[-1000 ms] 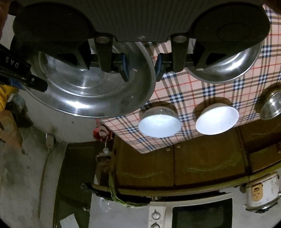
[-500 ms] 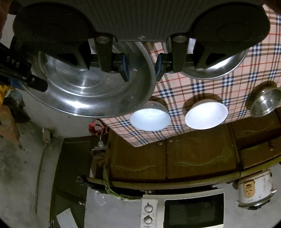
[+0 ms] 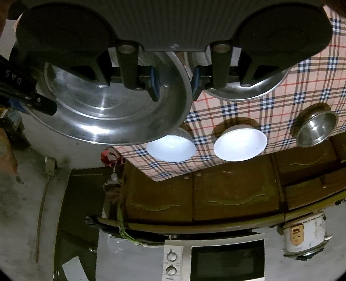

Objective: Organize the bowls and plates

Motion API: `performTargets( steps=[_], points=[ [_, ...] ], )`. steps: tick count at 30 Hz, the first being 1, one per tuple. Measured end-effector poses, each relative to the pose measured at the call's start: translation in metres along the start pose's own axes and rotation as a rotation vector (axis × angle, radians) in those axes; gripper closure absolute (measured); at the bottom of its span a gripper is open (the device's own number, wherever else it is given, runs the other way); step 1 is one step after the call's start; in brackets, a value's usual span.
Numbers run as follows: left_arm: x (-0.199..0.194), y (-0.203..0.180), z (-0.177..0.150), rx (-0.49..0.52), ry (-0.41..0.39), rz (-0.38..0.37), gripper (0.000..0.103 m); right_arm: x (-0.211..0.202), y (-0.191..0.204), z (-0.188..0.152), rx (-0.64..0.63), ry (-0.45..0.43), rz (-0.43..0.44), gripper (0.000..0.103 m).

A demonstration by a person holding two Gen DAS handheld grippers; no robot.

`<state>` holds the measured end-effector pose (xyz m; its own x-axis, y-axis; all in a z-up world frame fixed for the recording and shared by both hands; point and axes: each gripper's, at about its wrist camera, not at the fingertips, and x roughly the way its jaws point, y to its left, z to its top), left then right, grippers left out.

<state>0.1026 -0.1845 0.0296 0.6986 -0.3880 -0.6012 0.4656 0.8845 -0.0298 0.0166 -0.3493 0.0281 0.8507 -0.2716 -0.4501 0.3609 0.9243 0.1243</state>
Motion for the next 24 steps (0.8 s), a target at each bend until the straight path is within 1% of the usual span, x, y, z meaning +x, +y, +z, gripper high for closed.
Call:
performTargets(
  steps=[24],
  points=[
    [-0.013, 0.041, -0.007, -0.043, 0.001, 0.090, 0.072, 0.006, 0.047, 0.000, -0.048, 0.019, 0.085, 0.064]
  ],
)
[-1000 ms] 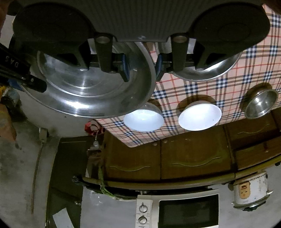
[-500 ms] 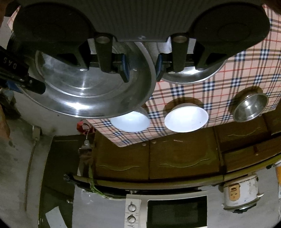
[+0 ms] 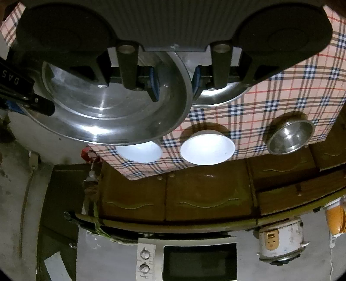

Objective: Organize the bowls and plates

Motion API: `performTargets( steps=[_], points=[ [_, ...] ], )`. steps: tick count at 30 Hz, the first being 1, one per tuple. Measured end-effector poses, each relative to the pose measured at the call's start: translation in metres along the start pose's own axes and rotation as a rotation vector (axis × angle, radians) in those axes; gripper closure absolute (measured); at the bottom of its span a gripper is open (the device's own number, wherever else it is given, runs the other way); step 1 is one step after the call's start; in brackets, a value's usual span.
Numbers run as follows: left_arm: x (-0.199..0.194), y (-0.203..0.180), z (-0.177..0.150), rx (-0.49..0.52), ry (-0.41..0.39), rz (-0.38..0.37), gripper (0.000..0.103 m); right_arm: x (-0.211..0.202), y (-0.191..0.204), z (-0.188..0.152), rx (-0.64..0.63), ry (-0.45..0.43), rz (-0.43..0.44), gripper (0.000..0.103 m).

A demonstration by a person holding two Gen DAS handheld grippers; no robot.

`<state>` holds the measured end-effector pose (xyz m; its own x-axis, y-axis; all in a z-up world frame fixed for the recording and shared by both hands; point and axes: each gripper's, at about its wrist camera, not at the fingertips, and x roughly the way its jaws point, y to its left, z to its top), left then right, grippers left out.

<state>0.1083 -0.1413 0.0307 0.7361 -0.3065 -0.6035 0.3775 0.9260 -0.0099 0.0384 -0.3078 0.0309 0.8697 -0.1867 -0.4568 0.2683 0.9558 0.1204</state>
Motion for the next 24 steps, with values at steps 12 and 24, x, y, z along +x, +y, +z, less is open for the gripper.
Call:
performTargets(
  steps=[12, 24],
  points=[
    [-0.003, 0.015, -0.006, -0.020, 0.005, 0.030, 0.072, 0.005, 0.018, -0.002, -0.021, 0.012, 0.029, 0.064],
    [-0.004, 0.029, -0.012, -0.046, 0.022, 0.058, 0.072, 0.011, 0.035, -0.005, -0.040, 0.030, 0.059, 0.063]
  ],
)
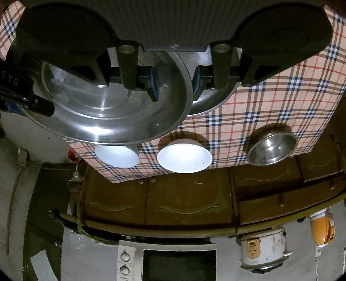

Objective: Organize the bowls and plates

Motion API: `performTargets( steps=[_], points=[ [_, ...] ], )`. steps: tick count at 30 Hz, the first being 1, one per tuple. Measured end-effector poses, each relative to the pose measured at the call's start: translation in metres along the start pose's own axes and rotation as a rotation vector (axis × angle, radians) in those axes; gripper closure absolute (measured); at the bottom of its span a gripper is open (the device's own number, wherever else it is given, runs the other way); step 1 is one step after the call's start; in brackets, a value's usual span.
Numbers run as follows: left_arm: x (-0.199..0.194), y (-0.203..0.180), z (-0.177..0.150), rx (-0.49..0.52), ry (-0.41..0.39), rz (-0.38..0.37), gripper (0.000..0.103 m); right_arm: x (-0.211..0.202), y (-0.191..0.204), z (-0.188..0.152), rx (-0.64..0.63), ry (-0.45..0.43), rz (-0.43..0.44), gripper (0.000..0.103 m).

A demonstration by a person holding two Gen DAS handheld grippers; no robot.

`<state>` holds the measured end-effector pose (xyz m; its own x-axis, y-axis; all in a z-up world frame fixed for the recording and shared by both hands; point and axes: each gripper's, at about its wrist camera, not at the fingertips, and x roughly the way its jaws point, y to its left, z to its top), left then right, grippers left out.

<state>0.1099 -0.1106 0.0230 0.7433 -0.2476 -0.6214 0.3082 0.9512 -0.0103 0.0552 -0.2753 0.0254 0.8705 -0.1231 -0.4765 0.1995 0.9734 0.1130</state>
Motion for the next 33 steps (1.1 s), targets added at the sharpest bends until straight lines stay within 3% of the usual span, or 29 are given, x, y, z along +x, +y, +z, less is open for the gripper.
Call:
performTargets(
  steps=[33],
  points=[
    [0.012, 0.034, -0.019, -0.057, 0.060, 0.049, 0.070, 0.027, 0.036, -0.013, -0.049, 0.069, 0.057, 0.063]
  ],
)
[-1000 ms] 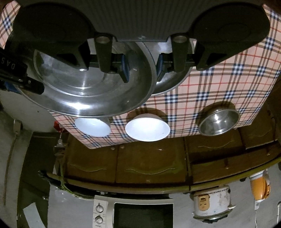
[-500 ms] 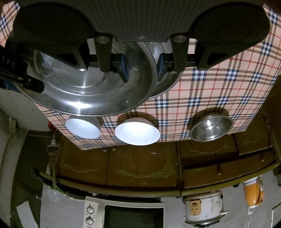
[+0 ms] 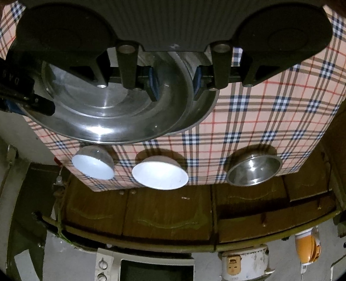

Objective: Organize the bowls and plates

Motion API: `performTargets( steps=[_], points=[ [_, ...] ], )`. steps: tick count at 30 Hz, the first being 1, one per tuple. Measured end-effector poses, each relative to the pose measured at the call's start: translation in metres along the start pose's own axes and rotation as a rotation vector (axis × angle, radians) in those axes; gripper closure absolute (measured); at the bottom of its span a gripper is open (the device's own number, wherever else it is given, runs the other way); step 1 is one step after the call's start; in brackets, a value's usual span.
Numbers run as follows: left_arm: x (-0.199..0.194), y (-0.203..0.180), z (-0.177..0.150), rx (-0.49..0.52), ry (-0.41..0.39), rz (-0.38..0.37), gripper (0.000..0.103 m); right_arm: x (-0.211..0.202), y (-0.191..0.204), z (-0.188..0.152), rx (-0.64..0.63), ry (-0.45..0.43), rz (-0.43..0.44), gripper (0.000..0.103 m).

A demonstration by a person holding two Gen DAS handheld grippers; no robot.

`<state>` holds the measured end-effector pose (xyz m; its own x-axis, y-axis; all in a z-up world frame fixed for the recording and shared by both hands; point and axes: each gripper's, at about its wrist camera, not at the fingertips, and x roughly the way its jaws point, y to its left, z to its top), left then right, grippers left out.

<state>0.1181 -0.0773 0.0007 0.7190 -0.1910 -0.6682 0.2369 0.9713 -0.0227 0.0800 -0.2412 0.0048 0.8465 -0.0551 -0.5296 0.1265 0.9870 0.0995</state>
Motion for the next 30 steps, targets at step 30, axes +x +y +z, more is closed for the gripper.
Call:
performTargets(
  steps=[30],
  points=[
    [0.029, 0.031, -0.018, -0.031, 0.086, 0.055, 0.070, 0.051, 0.031, -0.027, -0.063, 0.127, 0.035, 0.064]
  ],
)
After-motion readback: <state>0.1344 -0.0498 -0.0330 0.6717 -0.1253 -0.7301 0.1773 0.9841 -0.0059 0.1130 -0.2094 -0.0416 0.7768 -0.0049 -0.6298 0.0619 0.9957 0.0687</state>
